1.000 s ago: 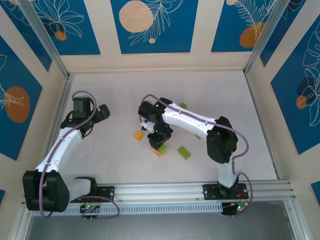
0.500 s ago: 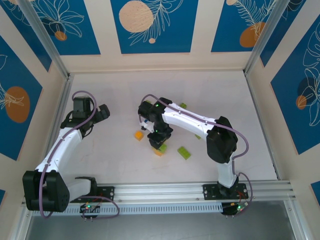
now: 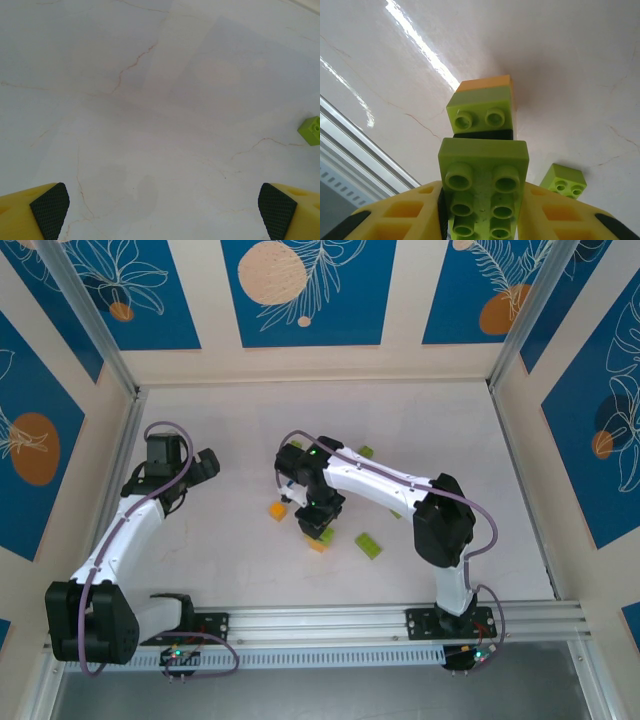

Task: Assemble a carrot with lego

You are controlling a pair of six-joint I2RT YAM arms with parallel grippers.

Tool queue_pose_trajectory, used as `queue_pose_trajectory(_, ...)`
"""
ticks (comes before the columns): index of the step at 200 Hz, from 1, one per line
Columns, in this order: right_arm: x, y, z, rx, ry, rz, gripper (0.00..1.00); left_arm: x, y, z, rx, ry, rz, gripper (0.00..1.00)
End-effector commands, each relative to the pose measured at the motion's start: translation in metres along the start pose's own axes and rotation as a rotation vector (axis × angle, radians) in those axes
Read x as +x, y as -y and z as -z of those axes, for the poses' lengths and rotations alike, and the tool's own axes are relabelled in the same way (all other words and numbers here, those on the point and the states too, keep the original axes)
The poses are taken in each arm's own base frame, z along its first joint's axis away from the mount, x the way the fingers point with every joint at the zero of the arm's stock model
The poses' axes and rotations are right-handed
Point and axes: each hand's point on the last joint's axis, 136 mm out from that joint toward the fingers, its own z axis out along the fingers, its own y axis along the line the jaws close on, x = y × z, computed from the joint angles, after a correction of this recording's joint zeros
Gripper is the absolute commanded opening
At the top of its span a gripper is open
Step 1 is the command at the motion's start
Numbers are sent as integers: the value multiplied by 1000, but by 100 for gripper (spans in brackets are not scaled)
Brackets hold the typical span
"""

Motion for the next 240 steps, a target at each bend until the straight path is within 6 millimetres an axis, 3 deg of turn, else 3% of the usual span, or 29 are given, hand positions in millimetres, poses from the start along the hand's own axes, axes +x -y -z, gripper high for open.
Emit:
queue_pose_trajectory(1, 2, -1, 15, 26, 31, 51, 38, 1, -6, 1, -20, -5, 1, 100)
queue_pose_trajectory(83, 5, -17, 13, -7, 22, 147, 38, 0, -5, 1, -18, -3, 1, 100)
queue_pose_trajectory(190, 2, 1, 4, 61, 0, 199, 41, 0, -5, 1, -18, -3, 1, 100)
queue_pose_trajectory(240, 0, -3, 2, 48, 2, 217, 45, 0, -6, 1, -21, -4, 2, 100)
